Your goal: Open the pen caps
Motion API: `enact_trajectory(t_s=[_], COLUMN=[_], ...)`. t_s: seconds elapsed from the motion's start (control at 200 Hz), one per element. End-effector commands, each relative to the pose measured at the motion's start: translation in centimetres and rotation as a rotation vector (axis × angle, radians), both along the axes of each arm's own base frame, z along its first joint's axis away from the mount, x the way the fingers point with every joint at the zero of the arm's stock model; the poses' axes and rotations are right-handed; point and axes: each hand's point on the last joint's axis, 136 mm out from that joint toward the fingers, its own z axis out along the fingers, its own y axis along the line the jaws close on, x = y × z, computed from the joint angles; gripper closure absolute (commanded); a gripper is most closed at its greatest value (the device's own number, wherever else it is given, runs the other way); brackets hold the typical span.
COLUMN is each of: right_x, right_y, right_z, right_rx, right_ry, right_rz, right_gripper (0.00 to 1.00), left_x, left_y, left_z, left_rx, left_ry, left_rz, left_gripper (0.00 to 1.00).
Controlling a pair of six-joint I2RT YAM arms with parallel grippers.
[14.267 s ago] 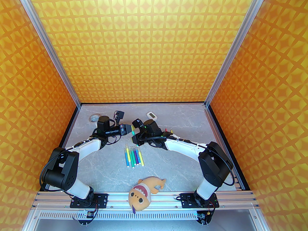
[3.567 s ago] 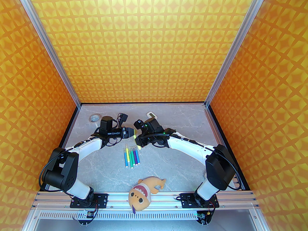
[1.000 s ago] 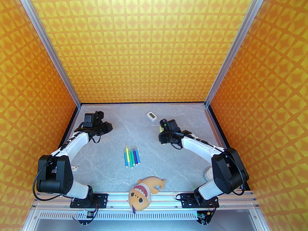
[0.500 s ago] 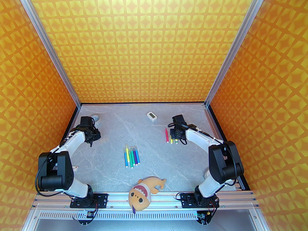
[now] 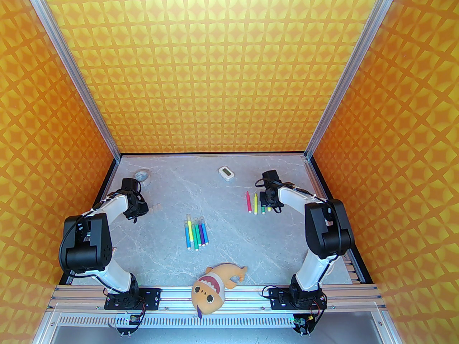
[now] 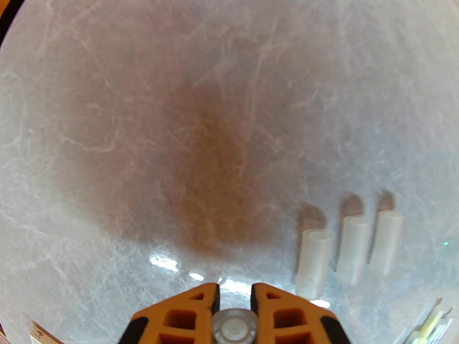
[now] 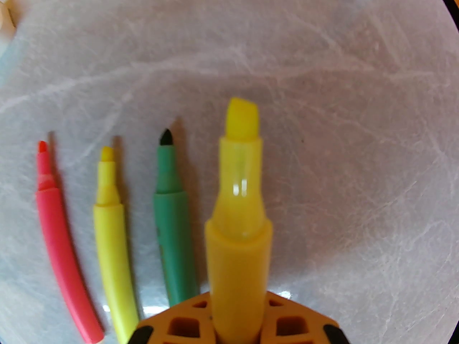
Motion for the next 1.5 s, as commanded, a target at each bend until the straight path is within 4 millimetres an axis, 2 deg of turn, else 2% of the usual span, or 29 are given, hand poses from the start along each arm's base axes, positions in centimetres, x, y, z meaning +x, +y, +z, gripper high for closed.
enact_trajectory(t_s=[0.0, 0.35, 0.54, 0.83, 1.115, 1.16, 1.495], right_x=[0.4, 0.5, 0.2, -0.3, -0.4, -0.4, -0.5], right_y=[-0.2, 0.0, -0.2, 0.0, 0.2, 0.3, 0.6], right_z=[0.1, -0.9, -1.0, -1.4, -1.6, -1.6, -1.4], right_rx=[0.013, 0.029, 0.014, 0.027, 0.037, 0.039, 0.055], right_ry=[0.005, 0.047, 0.066, 0.085, 0.093, 0.095, 0.089], right_rz=[-0.03, -0.034, -0.032, -0.028, -0.024, -0.024, -0.01], right_gripper=[0.96, 0.9, 0.85, 0.81, 0.78, 0.75, 0.74], left_x=[-0.2, 0.1, 0.1, 0.2, 0.3, 0.3, 0.5], left_y=[0.5, -0.3, -0.6, -1.0, -1.4, -1.5, -2.0], left_z=[-0.7, -2.0, -2.2, -2.8, -2.8, -2.8, -2.5], left_rx=[0.016, -0.026, -0.043, -0.063, -0.087, -0.09, -0.118], left_ry=[0.026, 0.053, 0.05, 0.059, 0.048, 0.048, 0.034], left_rz=[-0.007, -0.031, -0.038, -0.051, -0.061, -0.062, -0.074], left_gripper=[1.0, 1.0, 0.94, 0.9, 0.85, 0.85, 0.81])
